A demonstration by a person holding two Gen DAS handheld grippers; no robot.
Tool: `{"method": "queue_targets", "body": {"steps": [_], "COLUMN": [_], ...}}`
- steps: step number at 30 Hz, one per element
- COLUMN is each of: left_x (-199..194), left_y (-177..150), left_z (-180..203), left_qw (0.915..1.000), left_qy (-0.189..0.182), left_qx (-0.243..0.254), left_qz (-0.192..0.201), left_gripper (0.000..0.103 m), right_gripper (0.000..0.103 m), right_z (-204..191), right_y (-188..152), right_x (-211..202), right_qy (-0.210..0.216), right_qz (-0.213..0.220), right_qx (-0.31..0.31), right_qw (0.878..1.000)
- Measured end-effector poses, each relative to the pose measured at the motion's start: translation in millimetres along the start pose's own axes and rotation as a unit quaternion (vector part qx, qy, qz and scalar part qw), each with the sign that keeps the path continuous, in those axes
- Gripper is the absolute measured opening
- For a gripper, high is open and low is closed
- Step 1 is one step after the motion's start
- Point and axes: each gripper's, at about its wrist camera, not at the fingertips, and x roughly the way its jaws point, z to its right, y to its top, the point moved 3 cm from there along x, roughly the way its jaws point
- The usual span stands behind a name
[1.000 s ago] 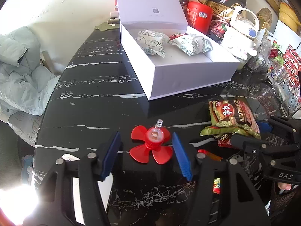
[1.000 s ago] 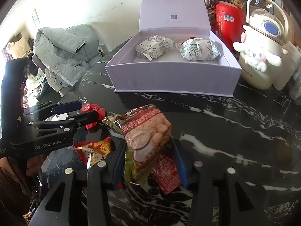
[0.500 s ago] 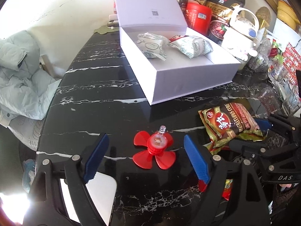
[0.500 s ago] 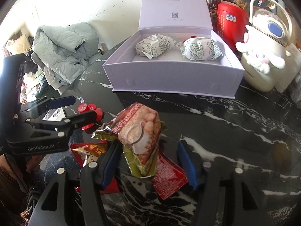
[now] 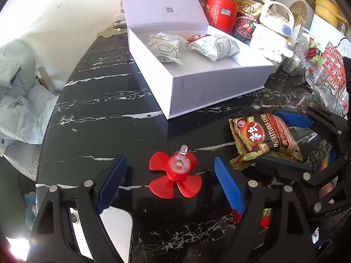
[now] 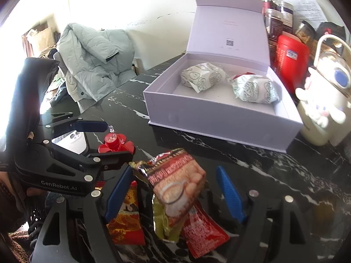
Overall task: Organize objects
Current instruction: 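Lift the red pinwheel and brown cereal bag and carry them toward the lavender box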
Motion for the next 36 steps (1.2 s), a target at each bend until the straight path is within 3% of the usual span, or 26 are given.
{"method": "queue_targets", "body": {"steps": [9,12,14,18,21,24,28,36], "left_x": [7,8,8,8,5,2,-3,-32], "left_y": [1,2,3,1,0,-1,-2,2], "left_z": [-3,0,2,5,5,2,1,13], "left_qw": [0.9999,0.9998,0.9999,0.9992,0.9993,0.9997,0.9997,0.9983], "left_qy": [-0.016,-0.017,-0.009,0.02,0.016,0.012,0.012,0.018], "left_qx": [-0.003,0.007,0.014,0.035,0.034,0.023,0.02,0.044], "left_qz": [-0.004,-0.002,-0.002,-0.004,-0.007,-0.004,-0.004,0.035], "left_gripper": [0.081,0.081,0.078,0.062,0.045,0.036,0.035,0.035], "right_gripper": [0.08,0.075,0.071,0.05,0.045,0.043,0.042,0.042], "right_z": [8,9,9,10,10,12,14,10], "right_y": [-5,-8,-9,-12,-12,-11,-12,-10], "right_x": [15,15,15,16,14,11,7,-17], "right_qy": [0.034,0.035,0.032,0.026,0.026,0.023,0.018,0.01], "right_qz": [-0.035,-0.031,-0.032,-0.033,-0.027,-0.018,-0.012,0.014], "right_qx": [0.035,0.04,0.042,0.046,0.047,0.053,0.064,0.062], "right_qw": [0.998,0.998,0.998,0.998,0.998,0.998,0.998,0.998]}}
